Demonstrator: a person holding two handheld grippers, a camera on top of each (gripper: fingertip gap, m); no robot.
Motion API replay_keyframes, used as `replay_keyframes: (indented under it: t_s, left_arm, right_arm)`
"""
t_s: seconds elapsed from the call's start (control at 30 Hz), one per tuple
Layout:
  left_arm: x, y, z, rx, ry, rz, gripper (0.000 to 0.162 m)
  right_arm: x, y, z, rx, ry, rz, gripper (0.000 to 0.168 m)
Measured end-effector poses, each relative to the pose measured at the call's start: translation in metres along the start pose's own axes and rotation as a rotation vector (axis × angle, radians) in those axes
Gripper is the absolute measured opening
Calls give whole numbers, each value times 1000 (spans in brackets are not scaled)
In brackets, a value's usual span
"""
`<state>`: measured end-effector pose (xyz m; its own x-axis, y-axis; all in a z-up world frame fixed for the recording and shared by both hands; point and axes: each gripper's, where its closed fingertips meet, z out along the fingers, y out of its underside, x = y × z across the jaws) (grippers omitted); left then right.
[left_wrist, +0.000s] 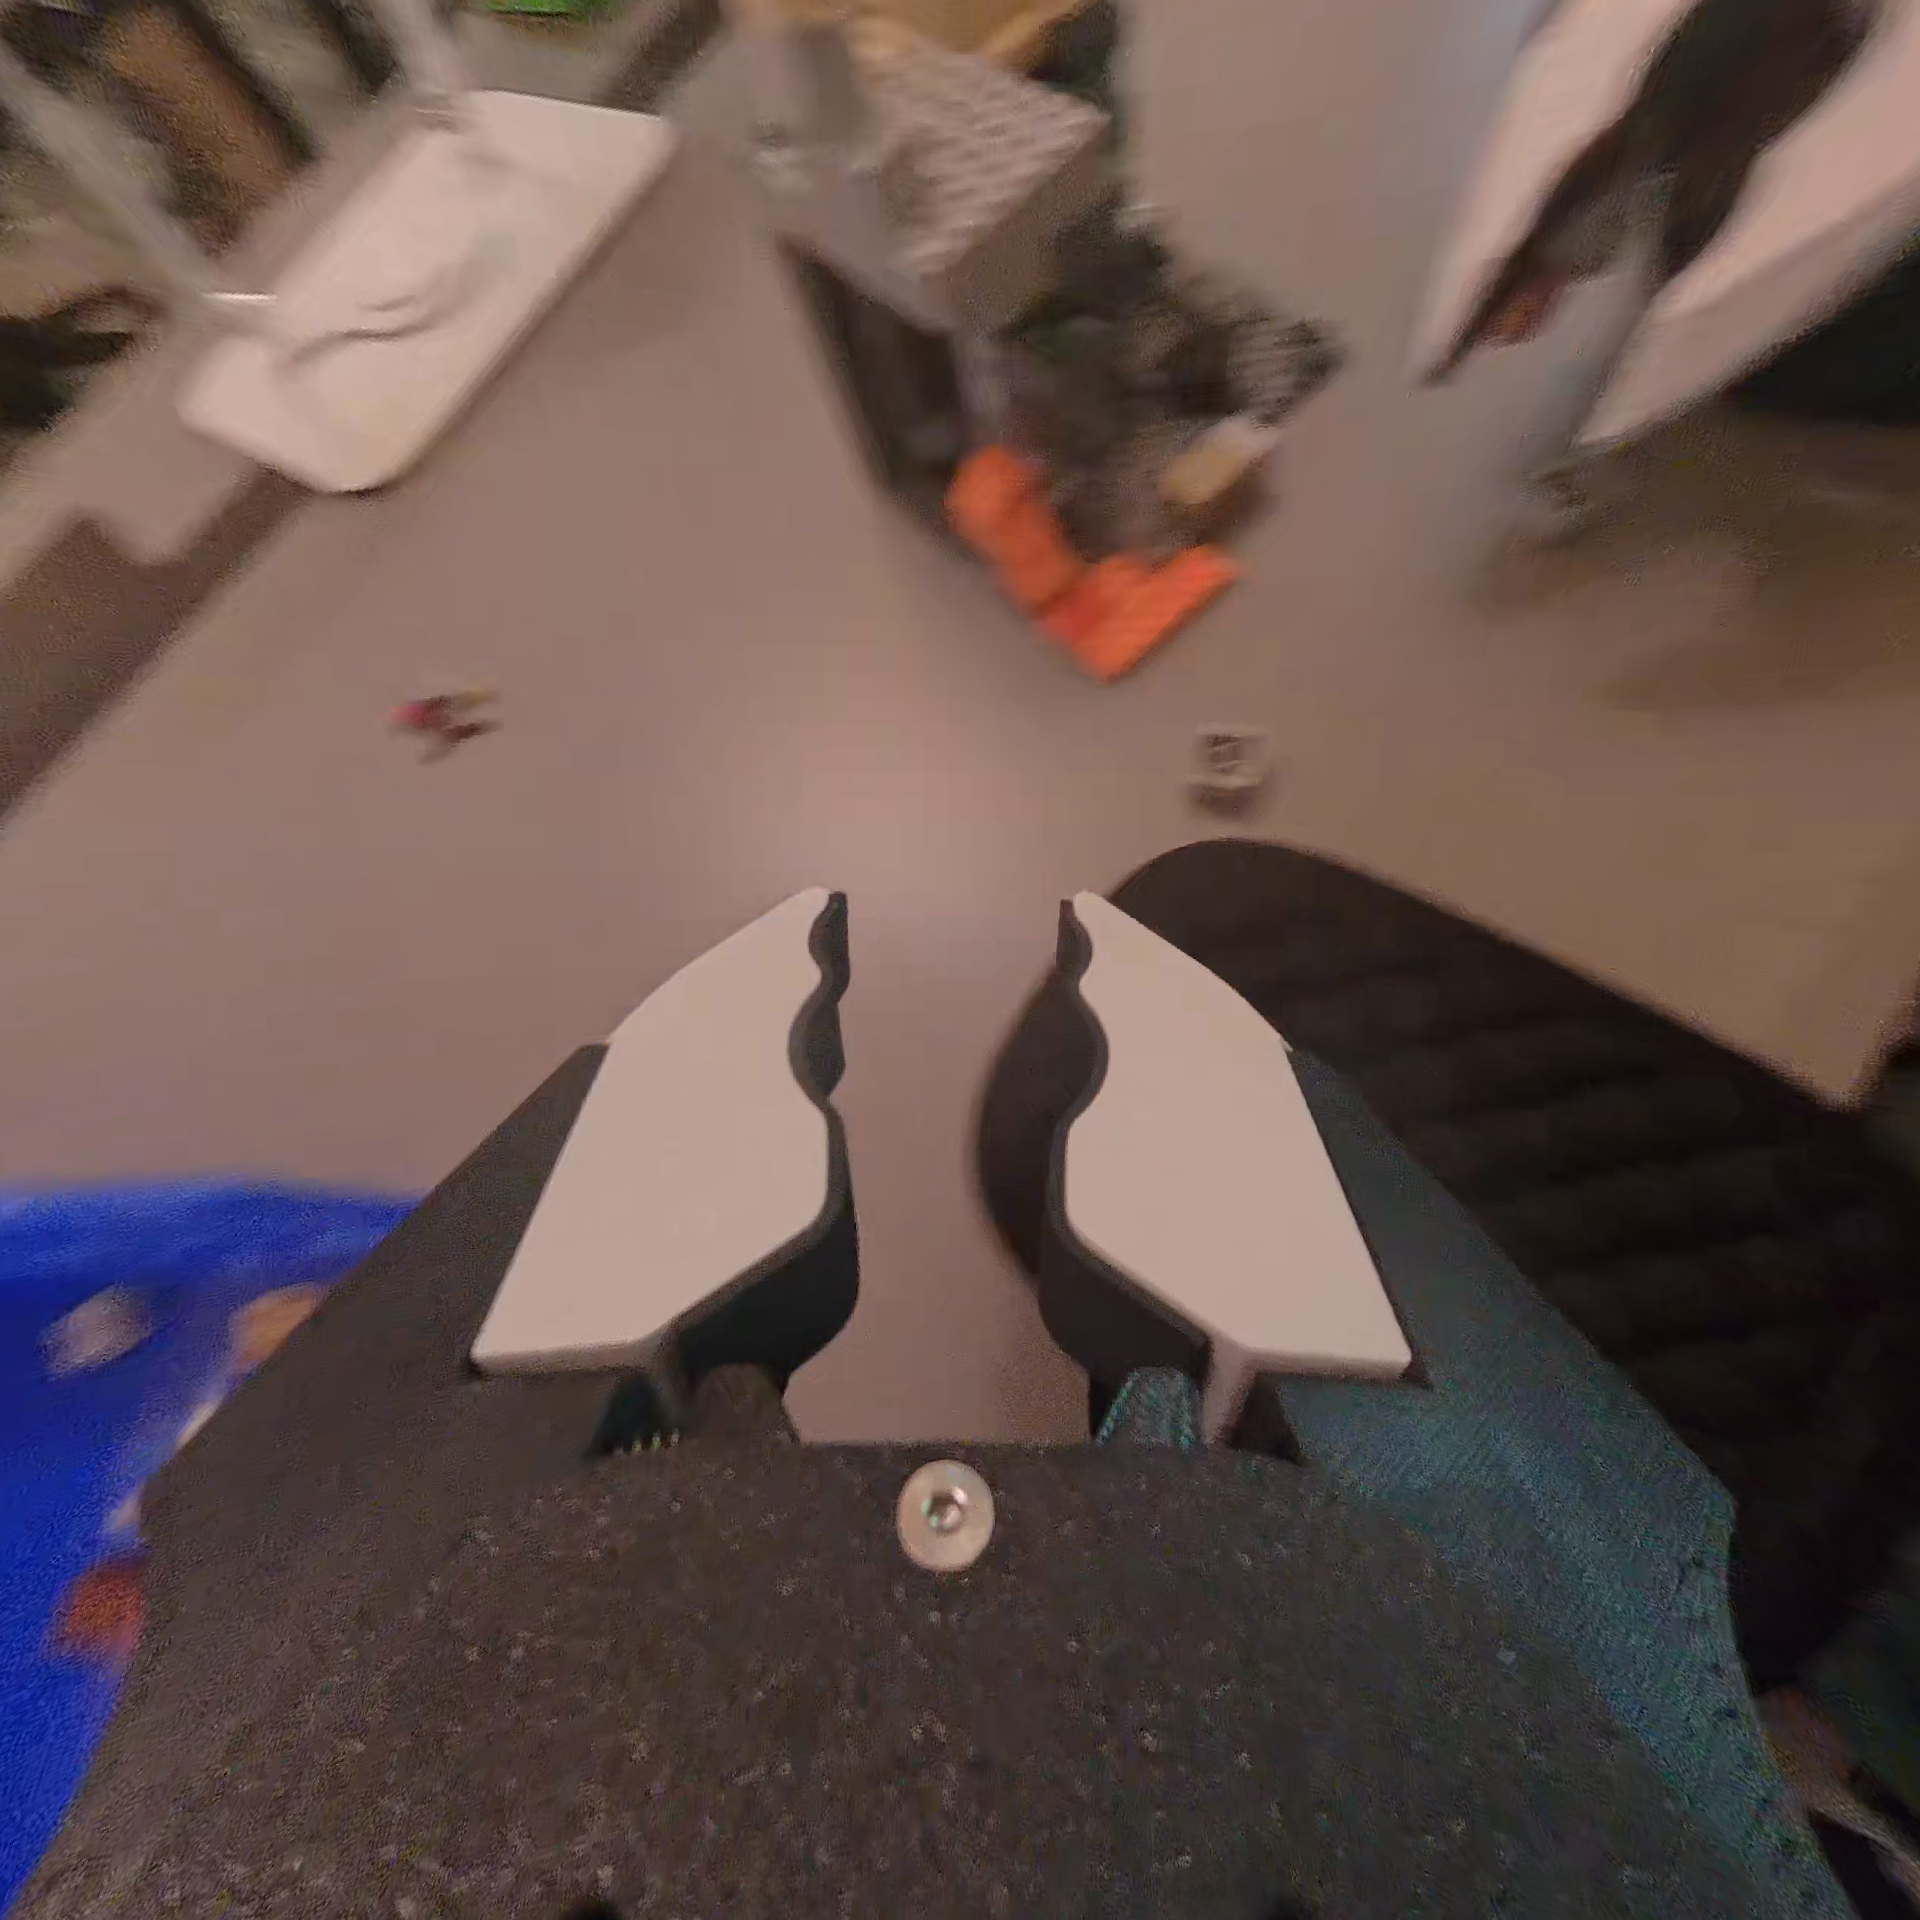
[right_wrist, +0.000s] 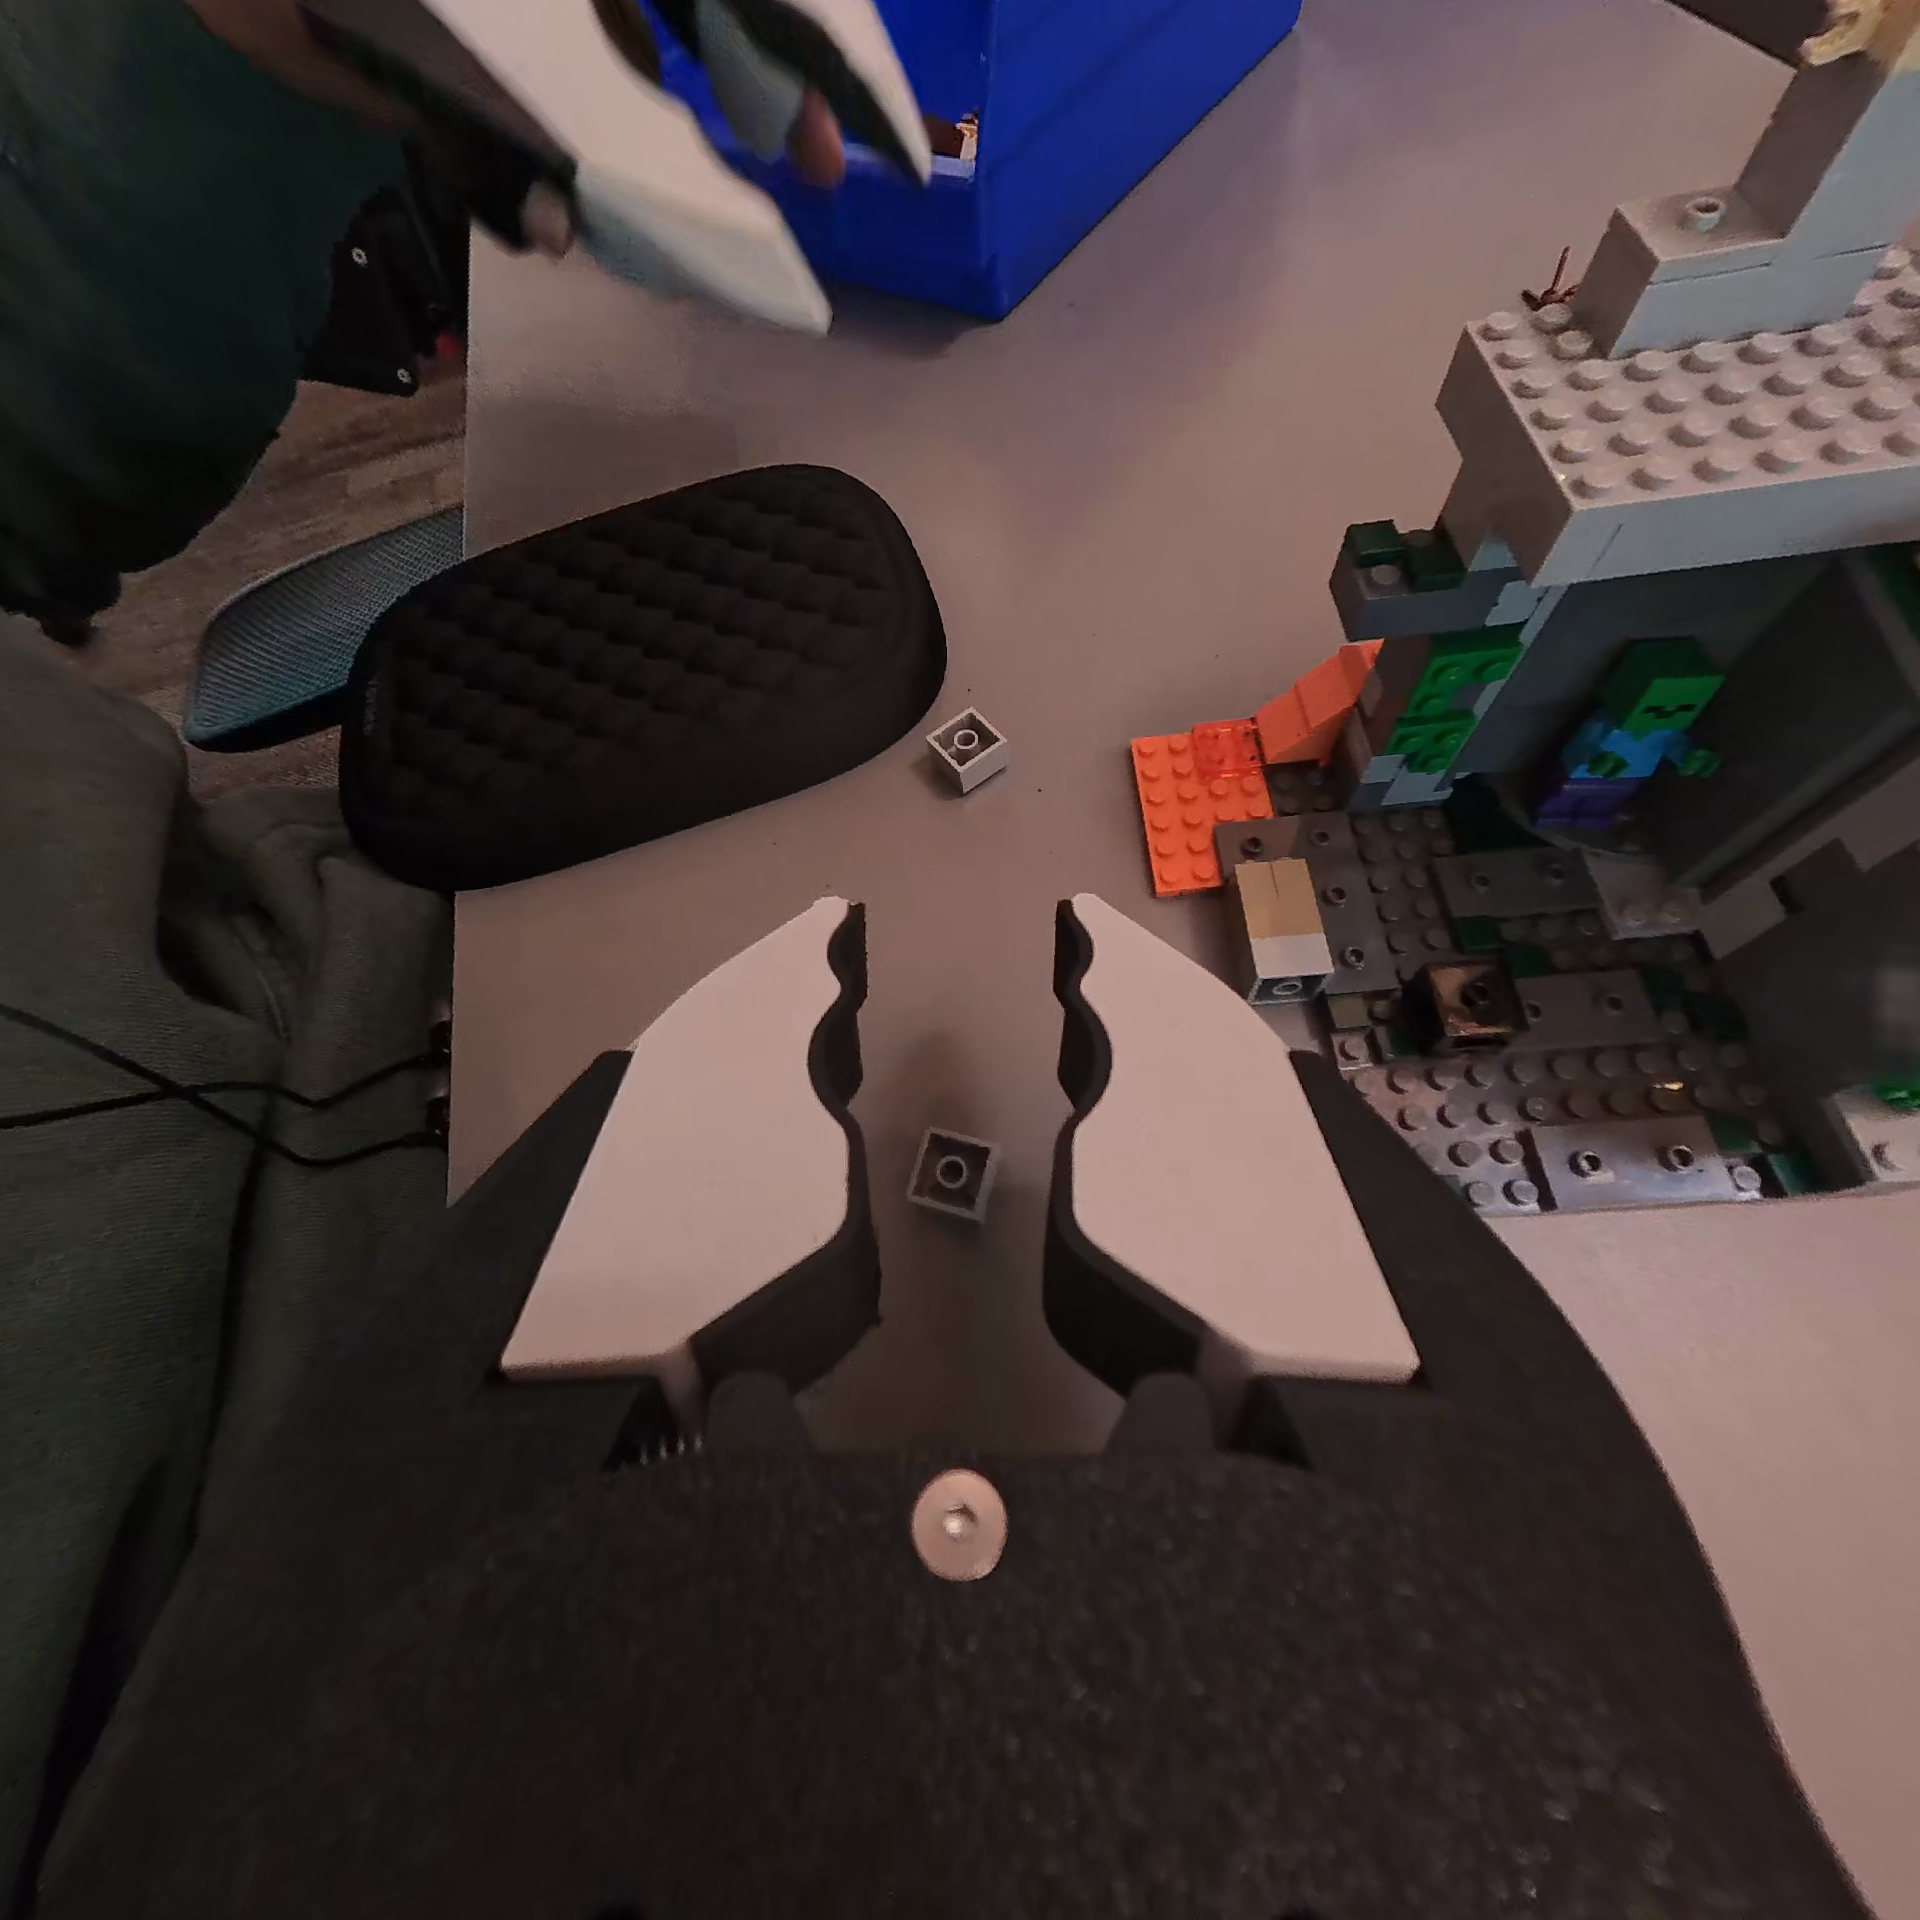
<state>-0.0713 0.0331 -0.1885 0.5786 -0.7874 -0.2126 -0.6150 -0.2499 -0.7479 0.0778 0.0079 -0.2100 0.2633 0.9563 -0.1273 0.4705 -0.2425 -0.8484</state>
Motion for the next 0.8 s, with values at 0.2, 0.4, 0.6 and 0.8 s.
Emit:
replay_keyframes:
  t_s: [0.2, 0.4, 0.6, 0.8]
  left_arm:
    - [65, -8, 49, -69, 269, -26, 39]
    - [71, 4, 81, -239, 262, -8, 38]
    - [67, 4, 86, -280, 232, 31, 16]
    - [47, -6, 68, -221, 162, 39, 16]
  right_arm:
    - [5, 10, -6, -58, 43, -32, 34]
    - [6, 26, -17, -155, 79, -40, 34]
    - [4, 32, -20, -181, 85, -48, 34]
    - [6, 35, -20, -191, 92, -42, 34]
